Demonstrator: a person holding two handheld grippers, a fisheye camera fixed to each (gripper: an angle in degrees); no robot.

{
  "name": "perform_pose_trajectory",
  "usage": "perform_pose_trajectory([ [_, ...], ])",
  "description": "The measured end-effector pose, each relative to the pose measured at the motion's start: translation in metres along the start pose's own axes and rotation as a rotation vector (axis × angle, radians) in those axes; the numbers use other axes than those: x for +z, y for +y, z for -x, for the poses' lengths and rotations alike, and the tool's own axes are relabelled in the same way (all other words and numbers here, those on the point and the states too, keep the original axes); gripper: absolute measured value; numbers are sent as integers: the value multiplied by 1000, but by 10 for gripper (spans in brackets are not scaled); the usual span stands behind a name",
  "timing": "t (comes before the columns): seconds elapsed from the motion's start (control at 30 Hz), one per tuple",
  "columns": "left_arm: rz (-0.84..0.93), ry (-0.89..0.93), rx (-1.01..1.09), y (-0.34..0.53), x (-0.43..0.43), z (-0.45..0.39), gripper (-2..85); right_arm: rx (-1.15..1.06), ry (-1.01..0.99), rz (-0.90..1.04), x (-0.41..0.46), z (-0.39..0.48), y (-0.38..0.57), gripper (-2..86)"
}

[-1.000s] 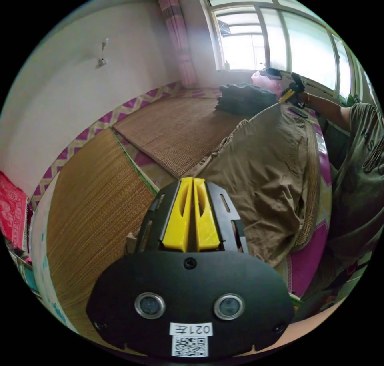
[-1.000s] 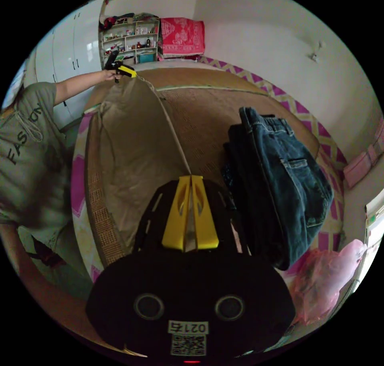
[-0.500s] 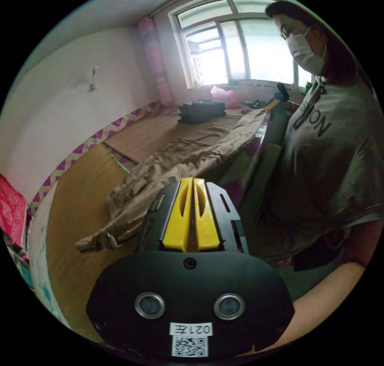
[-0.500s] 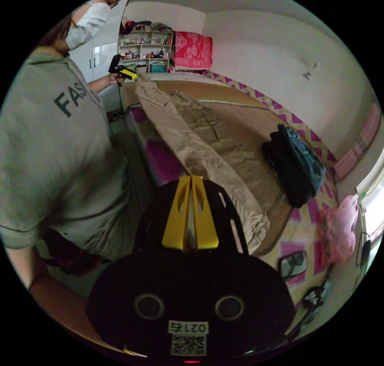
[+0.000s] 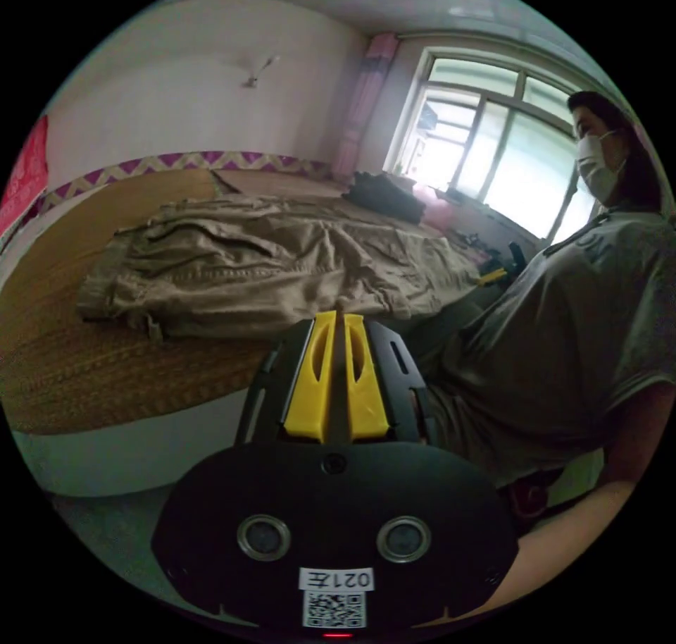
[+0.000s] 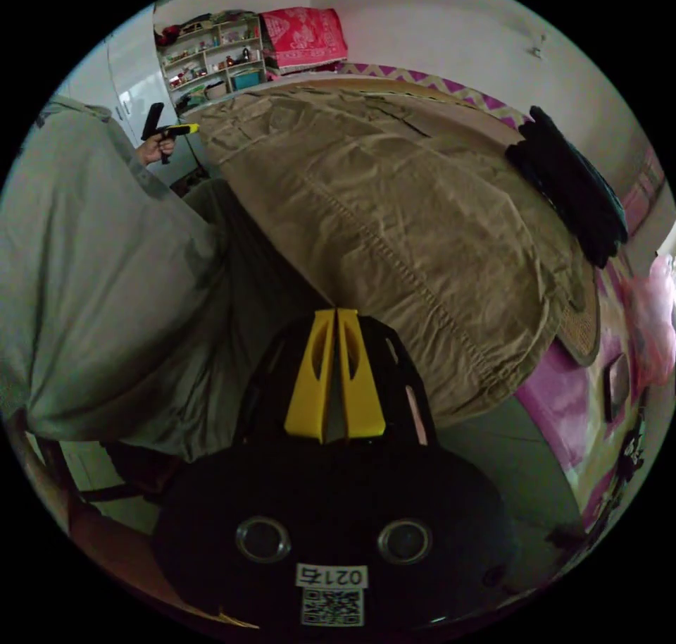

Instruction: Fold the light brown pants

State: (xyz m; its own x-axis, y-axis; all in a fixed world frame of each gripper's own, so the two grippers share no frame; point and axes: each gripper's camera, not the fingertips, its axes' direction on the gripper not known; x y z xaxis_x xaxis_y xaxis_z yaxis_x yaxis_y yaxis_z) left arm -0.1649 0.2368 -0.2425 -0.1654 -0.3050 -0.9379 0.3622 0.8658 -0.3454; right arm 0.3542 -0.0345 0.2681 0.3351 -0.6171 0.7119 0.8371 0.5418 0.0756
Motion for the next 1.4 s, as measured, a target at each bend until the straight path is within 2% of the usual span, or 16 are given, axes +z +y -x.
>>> perform_pose_trajectory([
  [0.1, -89, 74, 86, -26, -34, -14, -9, 7, -61, -117, -50, -25, 2, 11],
  [0.23, -102, -123, 107, -84, -36, -16, -8, 93, 171, -197, -82, -85, -16, 44],
  [0.3, -25, -227, 94, -130, -3, -4, -5, 101, 273, -124, -67, -137, -51, 57],
  [0.47, 183, -352, -31, -196, 102, 61, -8, 153, 315, -5, -5, -243, -135, 59],
  [0.57, 364, -435, -106, -215, 156, 108, -9, 148, 271, 52, 30, -285, -180, 62],
  [0.7, 474, -591, -263, -222, 176, 169, -10, 172, 146, 47, 60, -324, -221, 57],
  [0.83, 386, -518, -316, -220, 172, 197, -10, 164, 140, 61, 86, -338, -243, 17],
  [1.17, 394, -644, -219, -247, 195, 228, -10, 108, 225, 61, 110, -348, -299, -9],
  [1.33, 398, -661, -211, -251, 200, 230, -10, 163, 231, 96, 103, -353, -314, -9],
  [1.4, 390, -713, -183, -247, 195, 215, -10, 200, 227, -21, 69, -340, -298, -6],
])
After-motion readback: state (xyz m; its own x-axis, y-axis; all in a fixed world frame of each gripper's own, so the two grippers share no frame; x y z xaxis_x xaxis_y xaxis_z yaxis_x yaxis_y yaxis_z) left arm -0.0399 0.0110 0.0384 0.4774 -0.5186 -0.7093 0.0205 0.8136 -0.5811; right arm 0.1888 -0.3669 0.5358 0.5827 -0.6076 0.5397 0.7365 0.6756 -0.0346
